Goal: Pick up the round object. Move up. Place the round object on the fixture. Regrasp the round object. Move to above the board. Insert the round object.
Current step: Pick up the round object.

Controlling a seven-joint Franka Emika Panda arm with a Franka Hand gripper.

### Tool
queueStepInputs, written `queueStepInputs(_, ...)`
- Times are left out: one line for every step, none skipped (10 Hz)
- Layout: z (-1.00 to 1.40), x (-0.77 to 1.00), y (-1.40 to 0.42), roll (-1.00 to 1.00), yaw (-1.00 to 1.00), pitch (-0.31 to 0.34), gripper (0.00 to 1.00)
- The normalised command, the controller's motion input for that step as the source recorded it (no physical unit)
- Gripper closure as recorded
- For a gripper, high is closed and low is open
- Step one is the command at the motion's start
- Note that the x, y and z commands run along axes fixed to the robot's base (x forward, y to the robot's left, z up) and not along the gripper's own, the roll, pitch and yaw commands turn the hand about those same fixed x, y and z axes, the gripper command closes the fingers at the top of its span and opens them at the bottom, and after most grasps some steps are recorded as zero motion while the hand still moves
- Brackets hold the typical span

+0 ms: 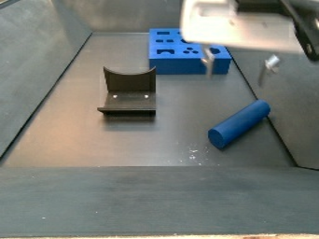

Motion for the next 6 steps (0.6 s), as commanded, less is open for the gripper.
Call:
queueStepInputs(-0.75, -0.58, 0.13, -0.14, -0.6, -0.156, 0.0)
queueStepInputs(-0.51, -0.34, 0.06, -0.15, -0.63, -0.28, 0.0)
queueStepInputs(-0.34, 0.0, 0.2, -0.22, -0.51, -0.309, 0.0)
queueStepInputs(-0.32, 0.04, 0.31, -0.26, -0.43, -0.283, 0.0)
queueStepInputs(-0.33, 0.05, 0.34, -0.27, -0.39, -0.266, 0.0)
queueStepInputs(-0.34, 0.02, 0.35, -0.31, -0.35, -0.239, 0.0)
